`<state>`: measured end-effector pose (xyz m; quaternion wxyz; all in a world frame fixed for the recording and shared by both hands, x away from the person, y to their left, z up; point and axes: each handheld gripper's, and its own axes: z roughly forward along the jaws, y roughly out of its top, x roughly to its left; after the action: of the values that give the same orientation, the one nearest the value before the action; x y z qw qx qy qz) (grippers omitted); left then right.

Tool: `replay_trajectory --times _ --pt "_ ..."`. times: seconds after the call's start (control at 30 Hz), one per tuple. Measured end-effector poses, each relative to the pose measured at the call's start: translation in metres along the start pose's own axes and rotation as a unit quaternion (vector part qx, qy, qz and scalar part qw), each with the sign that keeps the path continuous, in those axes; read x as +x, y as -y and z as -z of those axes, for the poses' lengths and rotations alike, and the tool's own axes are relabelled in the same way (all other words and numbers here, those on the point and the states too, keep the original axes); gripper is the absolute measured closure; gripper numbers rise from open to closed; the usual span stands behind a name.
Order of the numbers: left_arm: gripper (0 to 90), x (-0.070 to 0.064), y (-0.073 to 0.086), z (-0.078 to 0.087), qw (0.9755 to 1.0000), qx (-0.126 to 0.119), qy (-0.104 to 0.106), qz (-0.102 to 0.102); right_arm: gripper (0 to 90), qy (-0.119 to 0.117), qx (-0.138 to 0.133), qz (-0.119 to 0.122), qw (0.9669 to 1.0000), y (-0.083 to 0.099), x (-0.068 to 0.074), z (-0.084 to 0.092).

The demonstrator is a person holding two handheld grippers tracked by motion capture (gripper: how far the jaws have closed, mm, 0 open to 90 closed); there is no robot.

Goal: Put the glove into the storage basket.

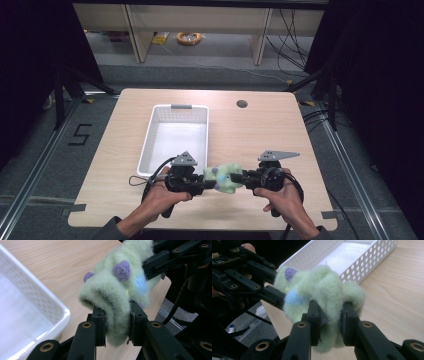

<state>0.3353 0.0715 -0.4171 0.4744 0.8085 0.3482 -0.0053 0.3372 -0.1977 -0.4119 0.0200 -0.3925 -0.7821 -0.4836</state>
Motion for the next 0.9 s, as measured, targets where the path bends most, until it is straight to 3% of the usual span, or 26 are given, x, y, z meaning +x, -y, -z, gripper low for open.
replay_trajectory --times 0.2,0.27,0.5,0.53,0.73,0.77,0.83,0.9 --pt "71.0 0.015 -0.009 0.018 0.9999 -0.002 -0.008 0.008 73.6 -0.007 0.002 0.004 1.0 -0.022 0.006 -0.01" --pt "71.0 0.018 -0.011 0.023 0.9998 -0.003 -0.015 0.011 73.7 -0.007 0.003 0.018 0.9998 -0.028 0.007 -0.015" --pt "70.9 0.034 -0.018 0.047 0.9994 -0.011 -0.028 0.018 73.6 -0.011 0.008 0.013 0.9998 -0.053 0.016 -0.034" --pt "71.0 0.038 -0.018 0.051 0.9994 -0.008 -0.029 0.019 73.6 -0.012 0.006 0.029 0.9995 -0.056 0.016 -0.037" --pt "71.0 0.056 -0.017 0.062 0.9984 -0.004 -0.045 0.032 73.6 -0.026 0.017 0.02 0.9993 -0.071 0.021 -0.059" --pt "71.0 0.058 -0.017 0.063 0.9984 -0.001 -0.045 0.034 73.6 -0.027 0.021 0.009 0.9994 -0.073 0.023 -0.063" --pt "71.0 0.065 -0.015 0.065 0.9979 -0.001 -0.049 0.041 73.6 -0.021 0.022 0.022 0.9993 -0.075 0.022 -0.07" --pt "71.0 0.07 -0.014 0.065 0.9977 0.001 -0.05 0.047 73.6 -0.024 0.026 0.017 0.9992 -0.077 0.021 -0.076"
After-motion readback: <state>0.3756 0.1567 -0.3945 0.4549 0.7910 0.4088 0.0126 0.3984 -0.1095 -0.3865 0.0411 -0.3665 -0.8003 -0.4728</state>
